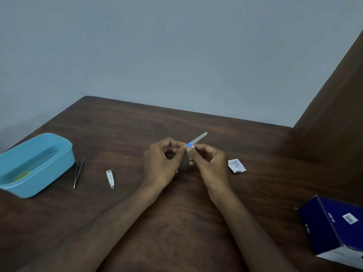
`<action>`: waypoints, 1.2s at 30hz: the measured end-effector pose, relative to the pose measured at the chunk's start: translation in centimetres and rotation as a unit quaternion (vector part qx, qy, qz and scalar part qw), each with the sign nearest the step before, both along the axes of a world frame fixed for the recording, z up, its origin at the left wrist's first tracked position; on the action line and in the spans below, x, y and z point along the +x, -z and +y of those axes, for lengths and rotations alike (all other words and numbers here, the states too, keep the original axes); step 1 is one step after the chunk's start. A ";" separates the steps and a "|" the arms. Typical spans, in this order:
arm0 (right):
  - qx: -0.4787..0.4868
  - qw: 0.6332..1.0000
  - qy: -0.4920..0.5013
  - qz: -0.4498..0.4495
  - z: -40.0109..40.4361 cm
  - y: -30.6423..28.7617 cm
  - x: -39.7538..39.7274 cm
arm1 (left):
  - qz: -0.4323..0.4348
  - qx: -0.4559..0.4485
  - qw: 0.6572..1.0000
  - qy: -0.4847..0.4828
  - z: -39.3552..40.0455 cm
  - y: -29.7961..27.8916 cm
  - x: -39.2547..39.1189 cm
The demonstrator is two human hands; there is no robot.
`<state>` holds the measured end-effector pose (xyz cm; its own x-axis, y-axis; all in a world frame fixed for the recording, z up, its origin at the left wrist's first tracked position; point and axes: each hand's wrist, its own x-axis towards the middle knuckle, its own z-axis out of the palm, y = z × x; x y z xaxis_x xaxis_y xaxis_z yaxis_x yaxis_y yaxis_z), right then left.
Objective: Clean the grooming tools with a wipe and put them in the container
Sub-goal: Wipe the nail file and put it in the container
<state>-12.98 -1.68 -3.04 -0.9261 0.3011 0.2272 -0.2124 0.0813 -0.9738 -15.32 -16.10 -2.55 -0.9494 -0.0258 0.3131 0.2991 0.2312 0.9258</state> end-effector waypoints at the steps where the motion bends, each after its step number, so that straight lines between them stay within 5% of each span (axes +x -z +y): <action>1: -0.004 1.000 0.006 0.003 0.1 0.0 0.1 | 0.008 -0.019 1.000 -0.001 0.1 0.0 0.1; 7: 0.057 0.996 0.059 0.019 1.0 0.5 -0.2 | -0.009 -0.083 0.996 0.018 0.0 0.1 0.1; 10: 0.216 0.968 0.105 0.069 1.1 0.5 -0.6 | -0.055 0.007 0.998 0.038 -0.3 -0.4 -0.3; 16: 0.337 0.935 0.045 0.099 0.7 0.6 -0.1 | -0.004 0.083 0.996 0.022 -0.3 0.2 -0.6; 20: 0.326 0.937 0.071 0.108 1.0 0.6 -0.3 | 0.015 0.087 0.996 0.007 0.0 0.7 -1.2; 27: 0.287 0.925 0.193 0.154 1.9 -0.1 -0.1 | -0.087 0.205 0.975 0.019 -0.3 0.7 -1.6; 36: 0.351 0.898 0.202 0.174 2.1 0.1 -0.7 | -0.123 0.261 0.956 0.053 -0.2 0.4 -1.6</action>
